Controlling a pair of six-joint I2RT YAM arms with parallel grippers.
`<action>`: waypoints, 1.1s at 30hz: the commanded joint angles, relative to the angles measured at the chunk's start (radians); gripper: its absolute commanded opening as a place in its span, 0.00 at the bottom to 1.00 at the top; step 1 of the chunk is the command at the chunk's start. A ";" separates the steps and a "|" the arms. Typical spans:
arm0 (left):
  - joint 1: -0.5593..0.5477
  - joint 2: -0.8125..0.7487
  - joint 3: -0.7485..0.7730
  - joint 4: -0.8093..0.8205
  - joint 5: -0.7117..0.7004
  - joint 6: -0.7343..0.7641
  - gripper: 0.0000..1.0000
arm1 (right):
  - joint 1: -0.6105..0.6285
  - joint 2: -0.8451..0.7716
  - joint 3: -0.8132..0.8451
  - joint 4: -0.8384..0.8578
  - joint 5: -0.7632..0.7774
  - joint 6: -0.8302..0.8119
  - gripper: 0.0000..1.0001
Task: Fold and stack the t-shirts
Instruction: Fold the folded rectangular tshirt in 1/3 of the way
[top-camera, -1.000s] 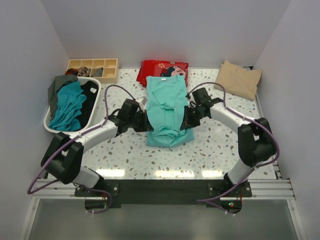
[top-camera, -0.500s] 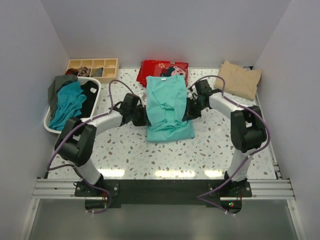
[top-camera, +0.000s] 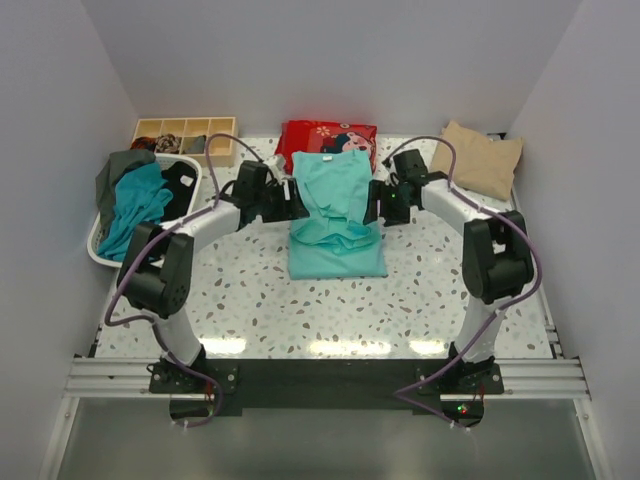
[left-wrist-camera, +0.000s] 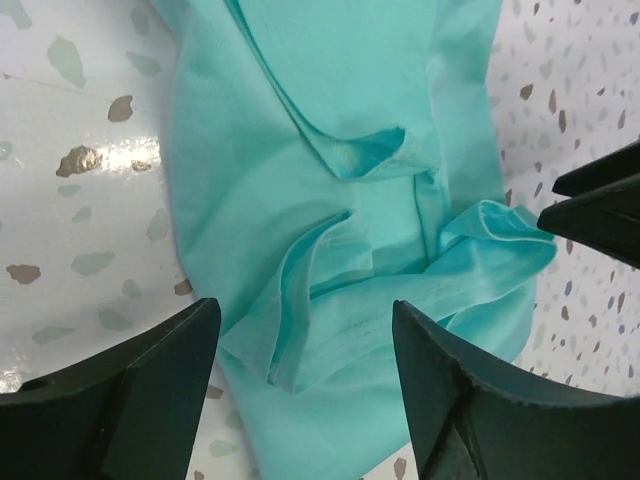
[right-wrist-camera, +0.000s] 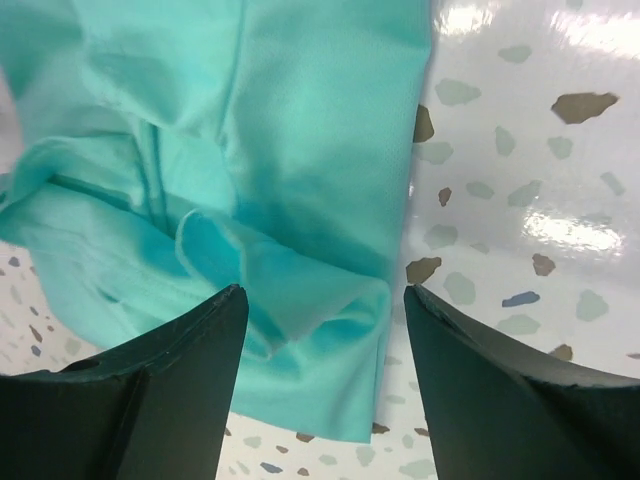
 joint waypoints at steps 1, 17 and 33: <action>0.000 -0.072 0.044 0.044 -0.010 0.013 0.76 | -0.001 -0.171 -0.005 0.076 -0.002 -0.035 0.69; -0.081 -0.191 -0.189 0.141 0.313 -0.022 0.70 | 0.140 -0.182 -0.160 0.076 -0.187 0.031 0.59; -0.089 -0.028 -0.159 0.217 0.354 -0.050 0.70 | 0.157 -0.043 -0.120 0.115 -0.142 0.026 0.59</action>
